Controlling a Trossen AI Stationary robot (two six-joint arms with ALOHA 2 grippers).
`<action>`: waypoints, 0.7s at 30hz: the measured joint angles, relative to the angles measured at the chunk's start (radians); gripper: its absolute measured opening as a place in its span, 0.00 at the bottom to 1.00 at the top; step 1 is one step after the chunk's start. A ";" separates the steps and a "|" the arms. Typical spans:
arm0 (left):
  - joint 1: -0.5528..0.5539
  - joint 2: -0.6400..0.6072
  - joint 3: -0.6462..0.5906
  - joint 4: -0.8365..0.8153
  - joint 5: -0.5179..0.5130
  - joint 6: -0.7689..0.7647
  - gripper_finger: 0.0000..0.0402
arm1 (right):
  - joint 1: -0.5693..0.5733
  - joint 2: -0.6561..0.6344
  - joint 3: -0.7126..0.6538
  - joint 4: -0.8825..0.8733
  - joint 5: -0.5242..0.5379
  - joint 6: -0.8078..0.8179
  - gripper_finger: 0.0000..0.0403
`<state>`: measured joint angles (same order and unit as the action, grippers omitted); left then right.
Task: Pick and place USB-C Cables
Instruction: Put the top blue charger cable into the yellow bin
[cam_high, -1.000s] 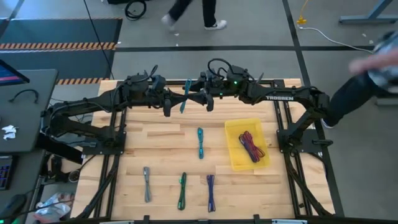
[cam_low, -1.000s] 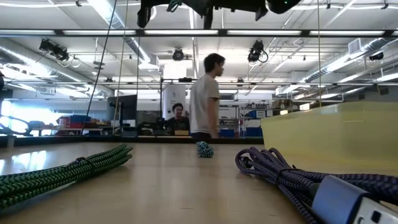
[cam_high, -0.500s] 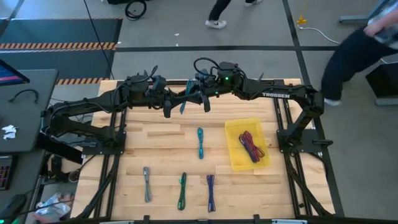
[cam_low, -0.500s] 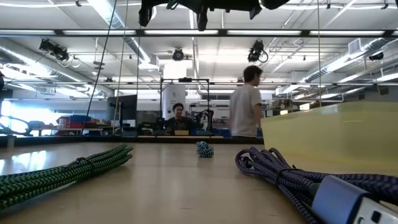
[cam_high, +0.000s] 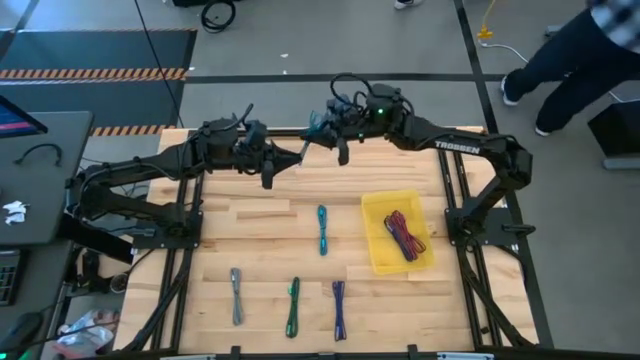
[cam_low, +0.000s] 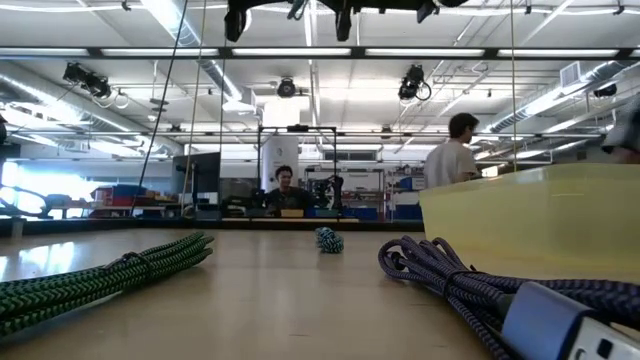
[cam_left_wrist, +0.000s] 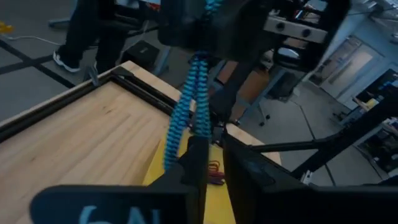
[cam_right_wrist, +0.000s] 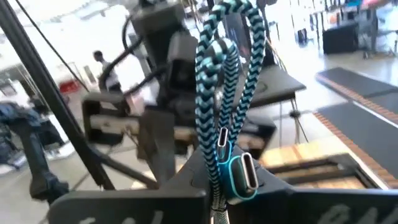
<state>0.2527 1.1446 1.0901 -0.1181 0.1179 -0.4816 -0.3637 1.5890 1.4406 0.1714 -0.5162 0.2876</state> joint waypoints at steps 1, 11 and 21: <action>-0.002 0.000 0.000 0.001 0.011 0.000 0.16 | -0.007 -0.009 -0.001 -0.024 0.004 -0.010 0.04; -0.051 0.000 0.000 0.016 0.073 0.032 0.37 | -0.130 -0.190 -0.001 -0.395 0.066 -0.092 0.04; -0.046 0.000 0.000 0.017 -0.027 0.092 0.47 | -0.052 -0.354 0.000 -1.137 0.363 0.056 0.04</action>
<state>0.2063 1.1446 1.0897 -0.1013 0.0910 -0.3893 -0.4155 1.2349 1.4403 -0.9658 -0.1533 0.3439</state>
